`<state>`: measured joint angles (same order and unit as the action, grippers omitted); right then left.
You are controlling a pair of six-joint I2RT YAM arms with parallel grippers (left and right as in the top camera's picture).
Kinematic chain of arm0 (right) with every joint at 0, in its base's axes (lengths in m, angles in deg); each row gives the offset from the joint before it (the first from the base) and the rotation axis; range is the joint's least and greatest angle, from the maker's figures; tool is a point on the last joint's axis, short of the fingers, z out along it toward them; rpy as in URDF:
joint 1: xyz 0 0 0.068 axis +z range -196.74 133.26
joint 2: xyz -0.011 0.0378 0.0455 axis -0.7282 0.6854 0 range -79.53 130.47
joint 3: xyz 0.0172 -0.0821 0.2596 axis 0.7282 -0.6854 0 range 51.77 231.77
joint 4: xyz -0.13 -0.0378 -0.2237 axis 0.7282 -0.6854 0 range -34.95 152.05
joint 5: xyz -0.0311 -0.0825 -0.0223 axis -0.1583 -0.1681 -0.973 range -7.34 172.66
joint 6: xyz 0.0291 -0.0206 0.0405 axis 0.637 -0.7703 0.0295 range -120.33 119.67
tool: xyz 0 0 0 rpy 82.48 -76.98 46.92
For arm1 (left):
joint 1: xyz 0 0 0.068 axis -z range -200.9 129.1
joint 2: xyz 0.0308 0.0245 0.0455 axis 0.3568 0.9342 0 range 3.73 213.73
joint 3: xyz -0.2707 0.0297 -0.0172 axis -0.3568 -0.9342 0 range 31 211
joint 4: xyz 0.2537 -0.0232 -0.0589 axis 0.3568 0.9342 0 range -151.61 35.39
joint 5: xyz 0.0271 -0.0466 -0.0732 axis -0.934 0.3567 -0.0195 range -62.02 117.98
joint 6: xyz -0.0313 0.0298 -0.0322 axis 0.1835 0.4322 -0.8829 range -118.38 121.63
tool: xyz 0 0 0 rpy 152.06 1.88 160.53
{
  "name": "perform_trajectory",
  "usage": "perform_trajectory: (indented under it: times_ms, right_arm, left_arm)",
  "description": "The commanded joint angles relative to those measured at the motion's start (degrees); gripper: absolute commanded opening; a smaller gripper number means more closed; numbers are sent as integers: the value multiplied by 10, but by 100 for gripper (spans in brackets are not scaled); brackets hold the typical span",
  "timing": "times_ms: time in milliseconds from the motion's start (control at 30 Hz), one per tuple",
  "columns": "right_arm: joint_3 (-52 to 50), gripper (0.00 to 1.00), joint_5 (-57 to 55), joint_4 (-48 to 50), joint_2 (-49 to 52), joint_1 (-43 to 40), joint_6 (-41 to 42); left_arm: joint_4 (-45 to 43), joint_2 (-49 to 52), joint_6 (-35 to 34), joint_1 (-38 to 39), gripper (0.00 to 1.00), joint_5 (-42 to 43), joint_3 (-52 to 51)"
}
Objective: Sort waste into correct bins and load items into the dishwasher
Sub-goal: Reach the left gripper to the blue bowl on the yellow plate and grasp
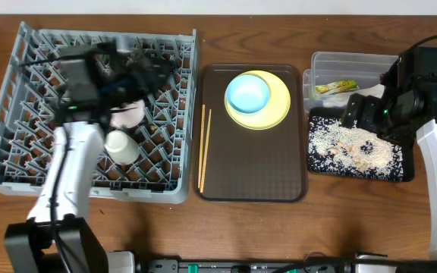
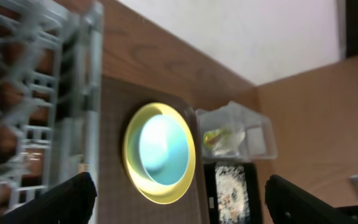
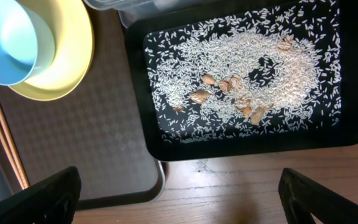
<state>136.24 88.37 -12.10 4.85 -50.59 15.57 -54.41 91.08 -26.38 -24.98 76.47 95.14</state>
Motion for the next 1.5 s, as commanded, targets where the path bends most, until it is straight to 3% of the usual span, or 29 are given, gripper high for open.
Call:
perform_trajectory:
  times_ms: [0,367,567,767,967,1167,1267,1400,1467]
  right_arm:
    - [2,99,-3,-3,0,-4,-8]
    - [2,99,-3,-4,0,-4,-7]
    - [2,99,-3,-2,0,-4,-7]
    - [2,99,-3,-2,0,-4,-7]
    - [2,99,-3,-5,0,-4,-7]
    - [2,99,-3,-5,0,-4,-7]
    - [2,99,-3,-5,0,-4,-7]
    - [2,99,-3,-5,0,-4,-7]
    - [2,99,-3,-5,0,-4,-7]
  left_arm:
    - [3,-7,15,58,90,-103,36]
    - [179,6,155,185,90,-340,169]
    - [147,35,262,276,90,-367,172]
    - [114,128,311,361,90,-424,172]
    - [57,250,312,386,88,-428,172]
    - [86,300,295,386,84,-425,172]
    - [99,305,295,386,76,-425,172]
    - [101,303,295,386,52,-425,172]
    - [105,302,295,387,45,-425,172]
